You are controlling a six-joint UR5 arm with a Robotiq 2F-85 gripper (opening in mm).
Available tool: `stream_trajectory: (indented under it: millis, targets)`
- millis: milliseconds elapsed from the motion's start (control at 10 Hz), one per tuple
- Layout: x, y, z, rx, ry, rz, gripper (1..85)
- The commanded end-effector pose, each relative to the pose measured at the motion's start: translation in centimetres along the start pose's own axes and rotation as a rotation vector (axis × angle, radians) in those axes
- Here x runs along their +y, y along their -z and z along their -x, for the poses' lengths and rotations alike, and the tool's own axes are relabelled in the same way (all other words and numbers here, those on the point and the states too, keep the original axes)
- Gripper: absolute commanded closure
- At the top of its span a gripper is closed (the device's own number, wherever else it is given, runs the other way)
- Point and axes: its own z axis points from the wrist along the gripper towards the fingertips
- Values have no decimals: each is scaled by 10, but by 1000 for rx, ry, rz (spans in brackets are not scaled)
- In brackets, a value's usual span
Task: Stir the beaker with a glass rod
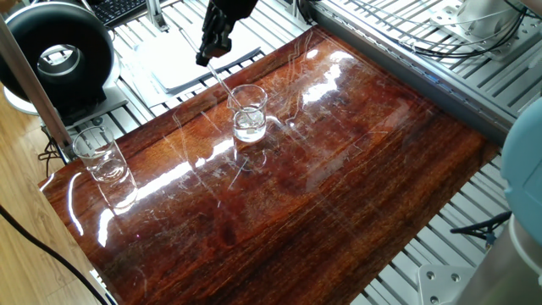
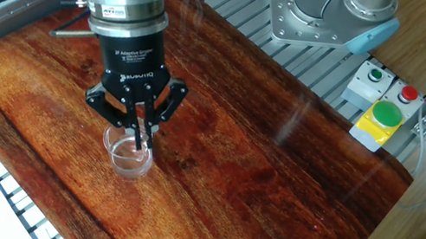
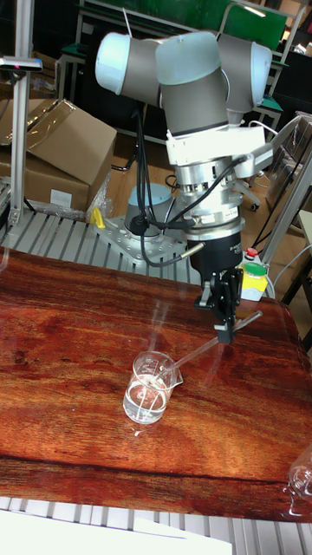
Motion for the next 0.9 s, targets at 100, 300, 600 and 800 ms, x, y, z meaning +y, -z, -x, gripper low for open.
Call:
stream_trajectory:
  millis: [100,300,600,800]
  targets:
    - [-16,0,3,0,85,-46,847]
    - [-15,-6,18,-26,45,-40,847]
    - [-10,-13,30,-36,-27,-32,847]
    - [-5,-8,26,-16,-35,-34,847]
